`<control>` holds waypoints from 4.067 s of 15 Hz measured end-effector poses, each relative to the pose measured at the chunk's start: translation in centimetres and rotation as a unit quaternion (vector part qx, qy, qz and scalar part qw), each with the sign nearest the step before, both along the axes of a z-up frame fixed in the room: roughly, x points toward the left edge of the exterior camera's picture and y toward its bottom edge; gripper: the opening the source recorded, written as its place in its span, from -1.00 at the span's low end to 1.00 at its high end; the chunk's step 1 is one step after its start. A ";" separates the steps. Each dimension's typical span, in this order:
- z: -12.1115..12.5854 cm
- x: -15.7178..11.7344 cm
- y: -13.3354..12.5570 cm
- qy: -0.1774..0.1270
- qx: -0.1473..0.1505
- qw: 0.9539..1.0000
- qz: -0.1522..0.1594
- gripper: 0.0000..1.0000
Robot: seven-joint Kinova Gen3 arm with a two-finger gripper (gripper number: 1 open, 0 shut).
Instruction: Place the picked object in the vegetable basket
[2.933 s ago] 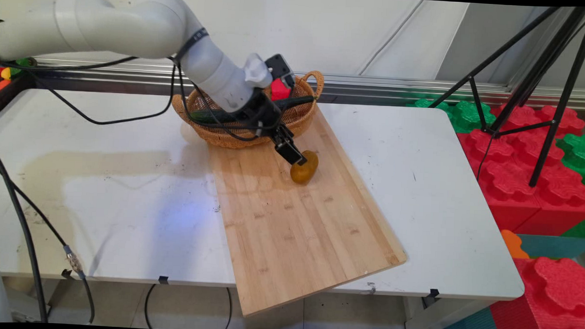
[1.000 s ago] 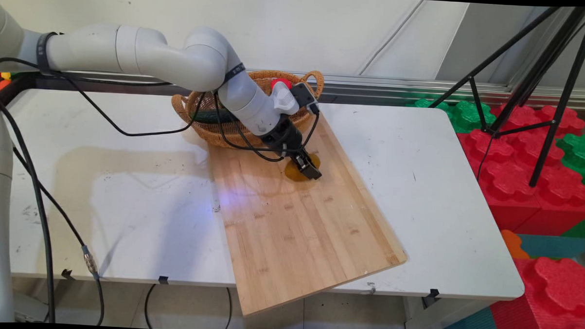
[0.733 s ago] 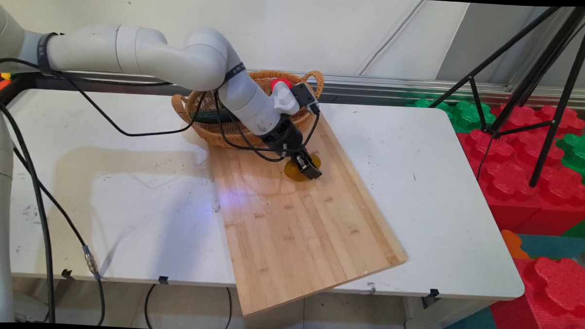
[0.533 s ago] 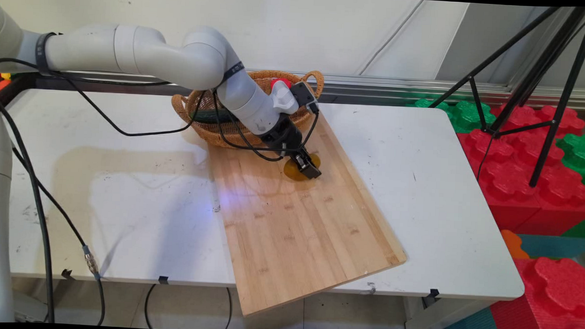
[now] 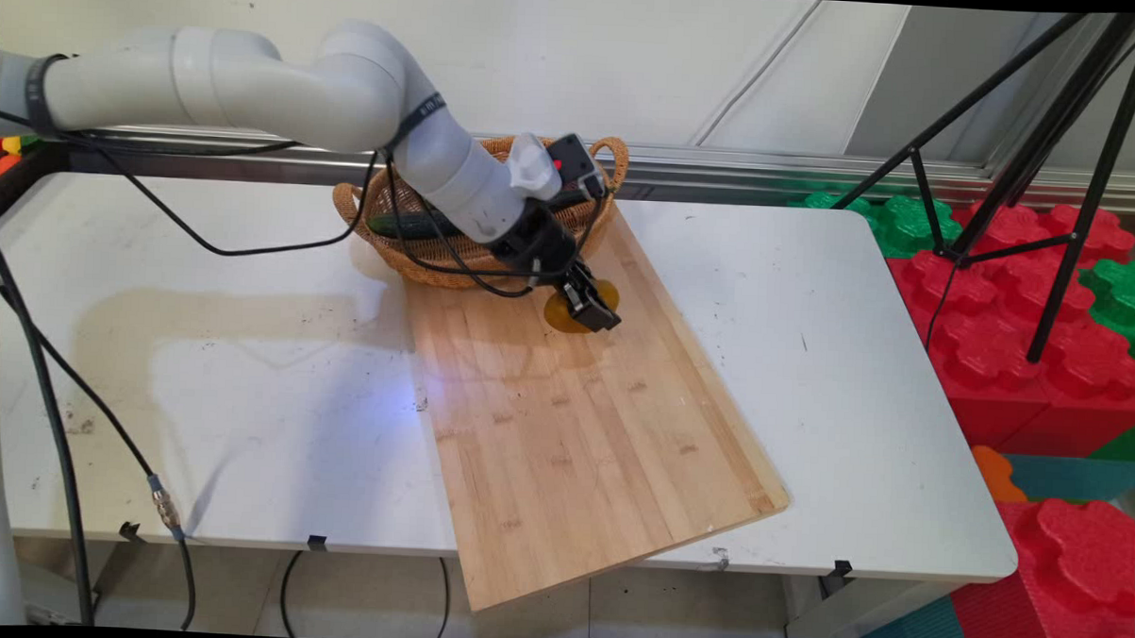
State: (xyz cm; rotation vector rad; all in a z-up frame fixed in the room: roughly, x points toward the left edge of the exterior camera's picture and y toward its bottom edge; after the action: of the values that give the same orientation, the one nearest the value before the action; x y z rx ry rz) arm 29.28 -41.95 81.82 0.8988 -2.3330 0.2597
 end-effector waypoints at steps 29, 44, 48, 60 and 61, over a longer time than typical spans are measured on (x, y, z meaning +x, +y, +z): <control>14.3 16.1 3.8 0.044 -0.130 0.991 -0.004 -1.00; 8.1 19.5 -2.2 0.009 -0.079 0.997 0.022 -1.00; 6.6 19.9 -3.6 0.001 -0.070 0.997 0.039 -1.00; 4.0 21.2 -6.9 -0.030 -0.075 0.996 0.049 1.00; 4.0 21.3 -7.0 -0.030 -0.078 0.995 0.048 1.00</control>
State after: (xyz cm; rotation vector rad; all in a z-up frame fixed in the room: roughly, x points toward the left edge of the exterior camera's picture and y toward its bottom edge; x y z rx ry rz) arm 50.54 -48.94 85.80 0.9382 -2.2905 0.5074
